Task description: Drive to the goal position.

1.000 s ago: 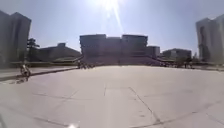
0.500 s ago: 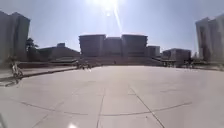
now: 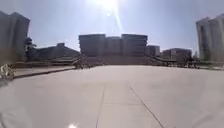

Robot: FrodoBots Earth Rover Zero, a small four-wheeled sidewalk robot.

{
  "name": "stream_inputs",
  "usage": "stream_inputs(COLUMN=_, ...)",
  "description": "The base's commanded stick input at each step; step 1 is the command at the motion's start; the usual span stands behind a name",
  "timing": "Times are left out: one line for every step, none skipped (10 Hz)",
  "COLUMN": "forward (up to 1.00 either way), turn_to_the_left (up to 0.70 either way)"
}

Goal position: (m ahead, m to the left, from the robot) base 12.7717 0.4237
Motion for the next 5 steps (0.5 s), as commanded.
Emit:
stream_inputs(forward=1.0, turn_to_the_left=0.0)
stream_inputs(forward=1.0, turn_to_the_left=0.0)
stream_inputs(forward=1.0, turn_to_the_left=0.0)
stream_inputs(forward=1.0, turn_to_the_left=0.0)
stream_inputs(forward=1.0, turn_to_the_left=0.0)
